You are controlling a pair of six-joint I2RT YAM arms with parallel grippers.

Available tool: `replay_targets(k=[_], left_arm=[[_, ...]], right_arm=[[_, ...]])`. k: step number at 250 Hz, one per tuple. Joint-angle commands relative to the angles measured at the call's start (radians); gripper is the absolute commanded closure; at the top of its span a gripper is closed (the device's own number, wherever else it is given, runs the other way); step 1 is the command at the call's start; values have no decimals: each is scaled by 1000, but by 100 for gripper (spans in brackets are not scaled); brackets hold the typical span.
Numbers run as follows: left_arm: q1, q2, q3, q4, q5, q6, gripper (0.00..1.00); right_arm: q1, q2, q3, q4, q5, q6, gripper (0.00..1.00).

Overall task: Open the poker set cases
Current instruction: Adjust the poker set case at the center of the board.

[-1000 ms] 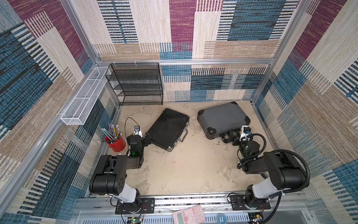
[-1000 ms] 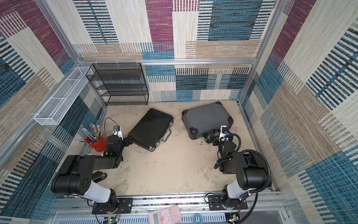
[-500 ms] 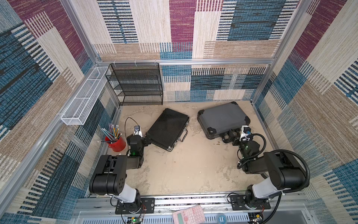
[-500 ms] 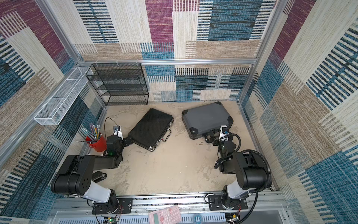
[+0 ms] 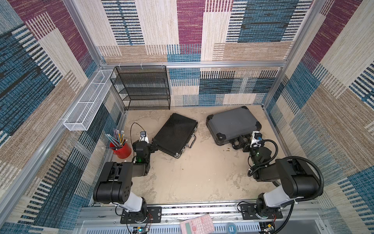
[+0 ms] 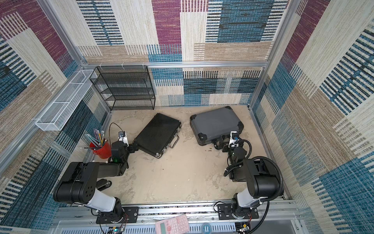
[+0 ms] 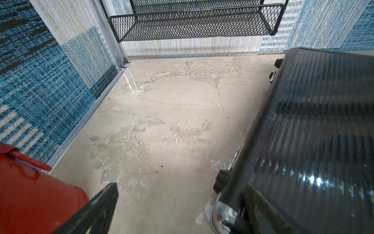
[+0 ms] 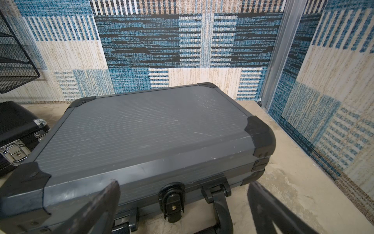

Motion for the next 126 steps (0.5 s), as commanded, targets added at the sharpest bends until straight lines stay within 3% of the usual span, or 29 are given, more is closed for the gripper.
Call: replay_targets(k=[1, 126], left_arm=[[0, -1, 4, 3, 3, 2, 1], [2, -48, 11, -42, -10, -6, 1]], right_arm=[[1, -1, -1, 29, 2, 0, 0], [1, -6, 3, 24, 13, 6, 1]])
